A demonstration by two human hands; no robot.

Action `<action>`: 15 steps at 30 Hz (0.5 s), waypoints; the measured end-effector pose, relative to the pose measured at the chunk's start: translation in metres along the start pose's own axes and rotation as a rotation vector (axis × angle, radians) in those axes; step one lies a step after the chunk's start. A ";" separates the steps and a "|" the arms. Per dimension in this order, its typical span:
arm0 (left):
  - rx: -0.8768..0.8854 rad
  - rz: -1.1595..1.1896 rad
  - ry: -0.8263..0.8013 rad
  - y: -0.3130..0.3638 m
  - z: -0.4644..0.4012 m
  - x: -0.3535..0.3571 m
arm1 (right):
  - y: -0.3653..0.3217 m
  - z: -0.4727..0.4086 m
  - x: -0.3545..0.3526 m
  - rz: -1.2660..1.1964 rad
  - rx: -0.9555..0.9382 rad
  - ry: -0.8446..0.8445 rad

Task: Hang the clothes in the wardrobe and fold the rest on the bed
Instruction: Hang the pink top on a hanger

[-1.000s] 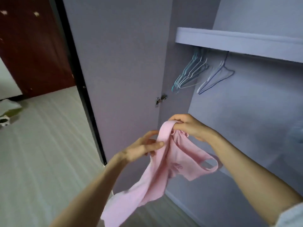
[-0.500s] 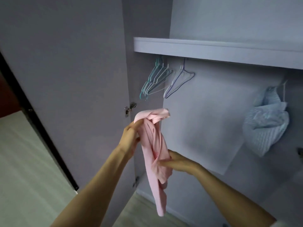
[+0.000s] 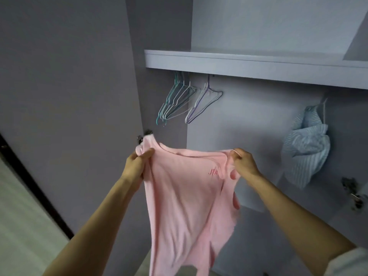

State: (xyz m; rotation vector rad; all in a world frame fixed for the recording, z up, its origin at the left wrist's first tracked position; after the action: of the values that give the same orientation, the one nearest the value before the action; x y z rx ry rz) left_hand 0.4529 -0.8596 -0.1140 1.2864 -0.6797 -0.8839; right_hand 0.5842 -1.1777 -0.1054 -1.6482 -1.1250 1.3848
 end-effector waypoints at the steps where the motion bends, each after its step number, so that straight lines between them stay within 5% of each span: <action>1: 0.011 0.007 -0.021 0.001 -0.001 0.000 | 0.000 -0.002 -0.002 0.084 -0.017 -0.034; 5: 0.095 -0.037 -0.066 0.011 -0.004 0.004 | 0.019 0.000 -0.007 0.378 0.001 -0.166; 9: 0.223 -0.147 0.116 0.026 -0.013 -0.012 | 0.007 0.001 -0.020 0.048 -0.101 -0.016; 15: 0.365 -0.871 0.240 0.029 -0.015 -0.016 | 0.024 0.000 0.006 0.219 -0.008 -0.167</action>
State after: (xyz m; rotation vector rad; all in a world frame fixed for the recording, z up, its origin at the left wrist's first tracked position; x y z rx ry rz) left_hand 0.4626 -0.8364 -0.0871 2.0391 -0.0515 -1.2995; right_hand 0.5884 -1.1819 -0.1297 -1.7282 -1.0664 1.6853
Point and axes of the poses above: each hand's wrist, its own z-axis away from the middle knuckle, its own x-axis out of the palm, y = z × x, the point moved 8 cm from there along -z, towards the middle knuckle, and after that the axes turned 12 degrees about -z, right-handed, at the moved point
